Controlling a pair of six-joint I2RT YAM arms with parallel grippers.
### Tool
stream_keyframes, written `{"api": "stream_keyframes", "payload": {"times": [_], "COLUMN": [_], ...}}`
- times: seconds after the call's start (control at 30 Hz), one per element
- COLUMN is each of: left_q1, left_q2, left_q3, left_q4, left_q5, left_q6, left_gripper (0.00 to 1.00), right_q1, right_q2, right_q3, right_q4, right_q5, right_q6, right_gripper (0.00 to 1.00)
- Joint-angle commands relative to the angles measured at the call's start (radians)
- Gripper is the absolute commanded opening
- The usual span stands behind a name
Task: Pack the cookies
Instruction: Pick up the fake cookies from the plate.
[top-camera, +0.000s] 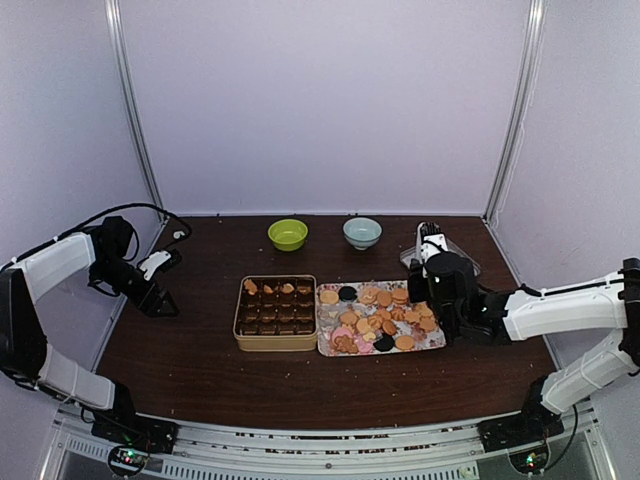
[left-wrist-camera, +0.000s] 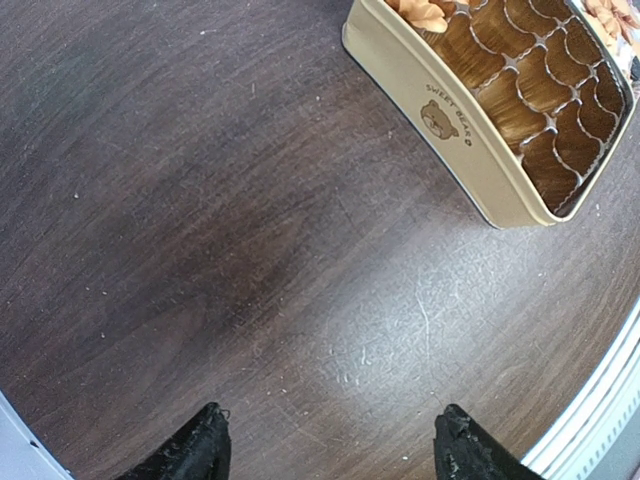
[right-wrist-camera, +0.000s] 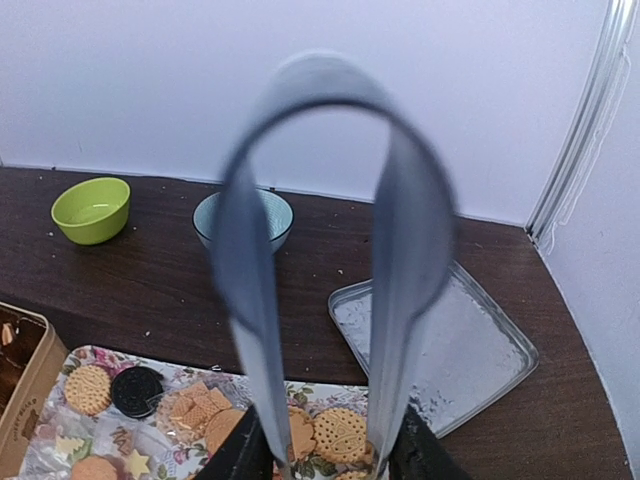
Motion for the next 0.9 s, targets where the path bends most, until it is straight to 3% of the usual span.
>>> {"api": "stream_keyframes", "payload": {"times": [0.0,0.13,0.43,0.87], "left_q1": [0.010,0.010,0.010,0.010], "left_q2": [0.000,-0.004,-0.011,-0.002], "left_q3": [0.024,0.024,0.028,0.033], "left_q4": [-0.001,0.000,-0.007,-0.007], "left_q5": [0.024,0.022,0.020,0.022], "left_q6": [-0.005,-0.004,0.001,-0.001], "left_gripper": [0.72,0.72,0.72,0.72], "right_q1": [-0.004,-0.005,-0.007,-0.018], "right_q2": [-0.020,-0.012,0.024,-0.006], "right_q3": [0.005,0.001,0.003,-0.018], "right_q4": [-0.019,-0.022,-0.024,-0.021], "right_q5": [0.026,-0.013,-0.081,-0.120], "right_q6": [-0.013,0.013,0.078,0.150], "right_gripper": [0.44,0.50,0.50,0.33]}}
